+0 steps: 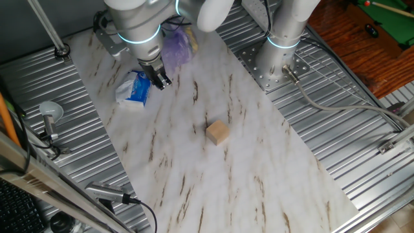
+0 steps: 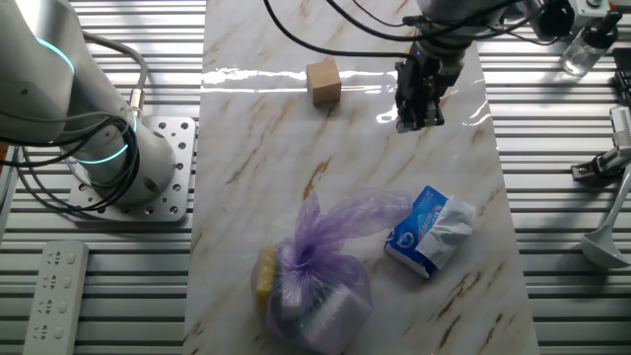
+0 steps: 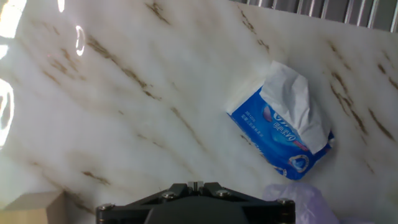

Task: Pick up a bag of things

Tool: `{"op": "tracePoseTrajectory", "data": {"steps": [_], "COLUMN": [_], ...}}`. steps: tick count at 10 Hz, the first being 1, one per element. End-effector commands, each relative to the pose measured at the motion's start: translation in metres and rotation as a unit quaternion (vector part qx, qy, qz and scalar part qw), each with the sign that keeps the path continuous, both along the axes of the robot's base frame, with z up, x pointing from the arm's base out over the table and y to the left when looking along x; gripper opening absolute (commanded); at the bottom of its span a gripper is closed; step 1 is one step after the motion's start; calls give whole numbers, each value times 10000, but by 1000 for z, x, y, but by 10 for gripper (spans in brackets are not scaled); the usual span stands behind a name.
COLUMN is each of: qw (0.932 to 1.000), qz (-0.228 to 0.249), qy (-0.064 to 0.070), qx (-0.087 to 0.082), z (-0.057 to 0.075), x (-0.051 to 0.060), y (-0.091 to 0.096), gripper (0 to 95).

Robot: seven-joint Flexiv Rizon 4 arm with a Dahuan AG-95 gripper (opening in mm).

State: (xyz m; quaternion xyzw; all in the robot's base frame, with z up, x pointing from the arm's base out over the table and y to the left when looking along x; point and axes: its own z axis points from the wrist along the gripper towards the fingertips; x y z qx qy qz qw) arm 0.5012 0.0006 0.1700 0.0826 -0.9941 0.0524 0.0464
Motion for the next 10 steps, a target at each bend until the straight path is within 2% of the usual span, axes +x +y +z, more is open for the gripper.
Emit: {"op": "tracePoseTrajectory", "data": {"steps": [1, 4, 5, 6, 7, 8, 10], "qw": [9998, 9991, 9986, 9973, 9966, 9954, 9937], "qz": [-178, -405, -489, -609, -539, -454, -290], "qy": [71, 106, 177, 381, 480, 570, 666], "qx": [-6, 23, -19, -175, -397, -623, -851], "z": [1, 1, 1, 1, 1, 1, 1], "x": [-1, -1, -1, -1, -1, -1, -1], "y": [0, 0, 0, 0, 0, 0, 0], "gripper": [0, 0, 0, 0, 0, 0, 0]}}
